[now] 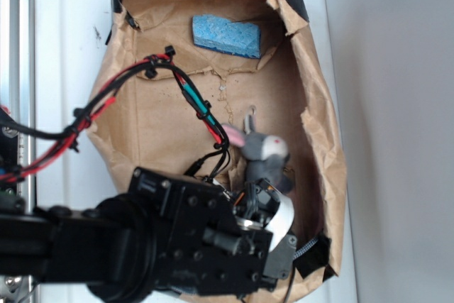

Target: Grab the wood chip.

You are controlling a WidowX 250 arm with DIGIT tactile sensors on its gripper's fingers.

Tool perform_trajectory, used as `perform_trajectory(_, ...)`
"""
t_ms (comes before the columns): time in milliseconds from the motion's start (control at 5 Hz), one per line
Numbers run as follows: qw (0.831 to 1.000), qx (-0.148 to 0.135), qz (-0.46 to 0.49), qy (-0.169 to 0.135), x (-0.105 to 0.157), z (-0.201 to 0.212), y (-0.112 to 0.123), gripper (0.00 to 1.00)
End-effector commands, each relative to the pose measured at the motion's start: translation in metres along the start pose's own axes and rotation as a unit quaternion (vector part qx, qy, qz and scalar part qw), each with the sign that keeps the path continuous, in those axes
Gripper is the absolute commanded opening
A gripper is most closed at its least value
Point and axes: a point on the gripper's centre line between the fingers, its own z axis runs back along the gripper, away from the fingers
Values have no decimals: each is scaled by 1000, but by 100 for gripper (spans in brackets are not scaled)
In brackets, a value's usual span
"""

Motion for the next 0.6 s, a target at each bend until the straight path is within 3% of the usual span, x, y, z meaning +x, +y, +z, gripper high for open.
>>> perform_trajectory(0,999,-46,15,-17,22,31,3,0)
perform_trajectory(400,997,-72,8,6,23,53,13,0)
